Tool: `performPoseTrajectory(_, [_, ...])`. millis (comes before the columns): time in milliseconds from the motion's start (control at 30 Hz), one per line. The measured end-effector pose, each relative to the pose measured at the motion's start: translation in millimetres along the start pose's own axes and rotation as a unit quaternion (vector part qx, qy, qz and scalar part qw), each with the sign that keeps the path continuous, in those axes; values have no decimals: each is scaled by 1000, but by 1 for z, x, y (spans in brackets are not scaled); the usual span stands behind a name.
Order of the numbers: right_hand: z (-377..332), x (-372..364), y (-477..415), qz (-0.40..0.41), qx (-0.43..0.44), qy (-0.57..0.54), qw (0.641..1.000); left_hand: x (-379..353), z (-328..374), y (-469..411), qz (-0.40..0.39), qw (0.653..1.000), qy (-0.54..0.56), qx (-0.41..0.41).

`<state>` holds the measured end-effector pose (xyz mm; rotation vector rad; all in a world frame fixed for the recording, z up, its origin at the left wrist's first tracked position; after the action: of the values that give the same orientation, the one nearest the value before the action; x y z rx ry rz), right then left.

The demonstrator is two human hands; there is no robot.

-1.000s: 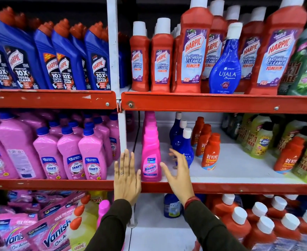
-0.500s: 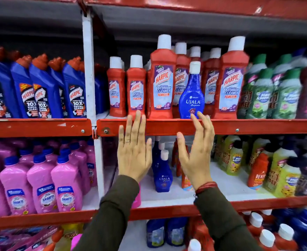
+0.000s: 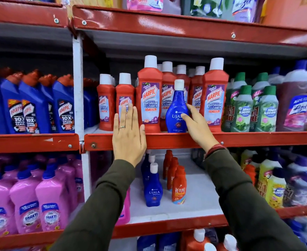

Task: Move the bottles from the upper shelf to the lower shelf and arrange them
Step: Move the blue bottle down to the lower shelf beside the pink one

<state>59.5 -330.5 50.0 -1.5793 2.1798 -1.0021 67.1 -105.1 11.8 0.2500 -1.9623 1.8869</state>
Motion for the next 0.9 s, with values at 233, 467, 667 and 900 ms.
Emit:
performPoseTrajectory(233, [-4, 4, -1, 3, 2, -66, 998, 2, 0, 0, 12, 1000, 0, -5])
performPoseTrajectory(467, [-4, 13, -1, 36, 14, -132, 991, -1, 0, 0, 2, 1000, -3, -6])
performPoseTrajectory(667, [-17, 18, 5, 47, 43, -141, 988, 0, 0, 1, 0, 1000, -3, -5])
performPoseTrajectory(900, [-42, 27, 15, 9, 48, -147, 988, 1, 1, 1, -11, 1000, 3, -13])
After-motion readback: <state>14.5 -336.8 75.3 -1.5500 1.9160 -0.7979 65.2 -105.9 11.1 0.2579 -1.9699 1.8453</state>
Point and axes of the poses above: each hand's wrist, its own y-axis away from the middle knuckle, its own x-axis out of the back of the hand, z = x × y, the point moved 7 cm from there along -y, towards the middle knuckle, and after that the axes turned 11 degrees about -y, right-handed, at the moved point
